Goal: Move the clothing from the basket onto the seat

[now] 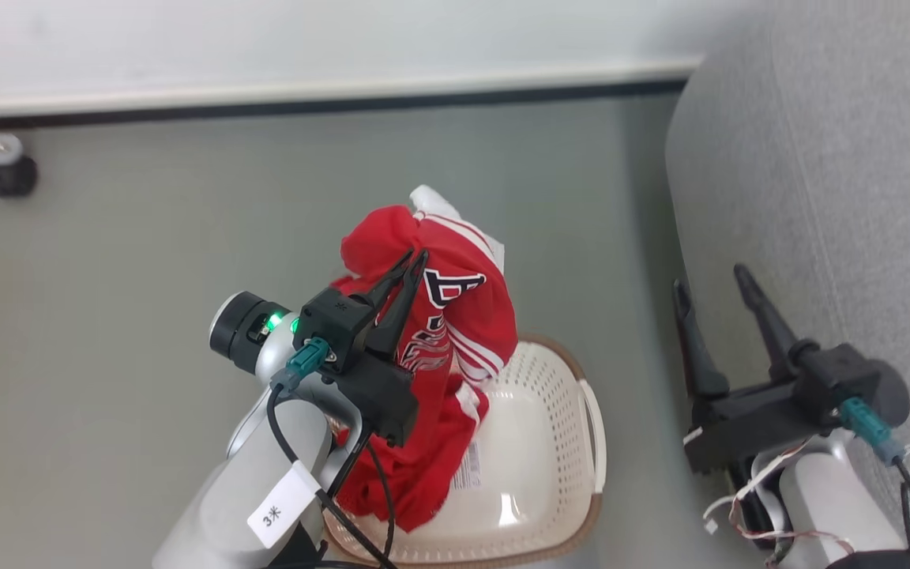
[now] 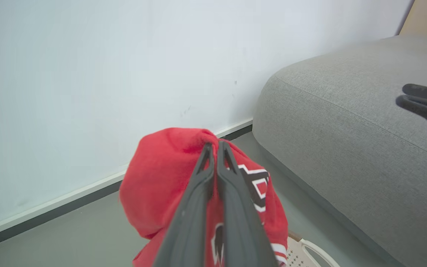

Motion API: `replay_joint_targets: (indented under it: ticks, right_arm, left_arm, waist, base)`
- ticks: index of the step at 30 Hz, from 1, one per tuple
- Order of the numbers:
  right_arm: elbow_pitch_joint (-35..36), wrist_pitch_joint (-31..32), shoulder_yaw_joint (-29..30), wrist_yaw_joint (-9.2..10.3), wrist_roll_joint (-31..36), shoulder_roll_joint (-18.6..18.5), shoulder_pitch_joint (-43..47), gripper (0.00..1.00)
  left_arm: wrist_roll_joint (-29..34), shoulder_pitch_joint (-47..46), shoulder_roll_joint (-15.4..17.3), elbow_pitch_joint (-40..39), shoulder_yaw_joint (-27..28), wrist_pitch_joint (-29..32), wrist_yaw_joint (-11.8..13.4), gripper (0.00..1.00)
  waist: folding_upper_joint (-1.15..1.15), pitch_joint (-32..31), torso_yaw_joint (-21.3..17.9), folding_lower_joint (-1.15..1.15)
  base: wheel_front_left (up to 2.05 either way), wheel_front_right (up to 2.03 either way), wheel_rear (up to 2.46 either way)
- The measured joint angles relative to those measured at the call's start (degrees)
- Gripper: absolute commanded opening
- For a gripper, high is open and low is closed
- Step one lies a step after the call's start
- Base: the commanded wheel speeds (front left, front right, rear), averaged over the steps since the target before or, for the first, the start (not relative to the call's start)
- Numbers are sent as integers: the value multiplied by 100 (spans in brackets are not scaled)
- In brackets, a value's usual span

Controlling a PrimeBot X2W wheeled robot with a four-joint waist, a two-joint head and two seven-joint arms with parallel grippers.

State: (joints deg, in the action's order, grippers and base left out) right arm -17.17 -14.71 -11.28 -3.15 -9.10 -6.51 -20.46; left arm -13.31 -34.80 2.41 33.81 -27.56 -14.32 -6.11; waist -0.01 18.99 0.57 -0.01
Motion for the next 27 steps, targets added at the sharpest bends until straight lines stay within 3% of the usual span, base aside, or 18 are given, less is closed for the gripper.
replay_joint_targets:
  ticks: [9, 17, 27]
  right_arm:
    - [-345, 0, -236, -147, 11, 8, 220, 100]
    - [-771, 0, -783, -292, 112, 136, 221, 100]
    - [-1383, 1, -1511, -377, 105, 265, 235, 100]
  left_arm:
    - [-84, -300, -9, -51, -13, 0, -46, 0]
    - [-235, -386, -22, 183, 3, -15, -52, 0]
    - [-745, -380, -23, 488, -514, 176, -54, 0]
  waist:
    - [0, -690, 191, 0]
    - [0, -1304, 304, 0]
    - [0, -2139, 409, 0]
  base:
    - [0, 0, 0]
    - [0, 0, 0]
    - [0, 0, 0]
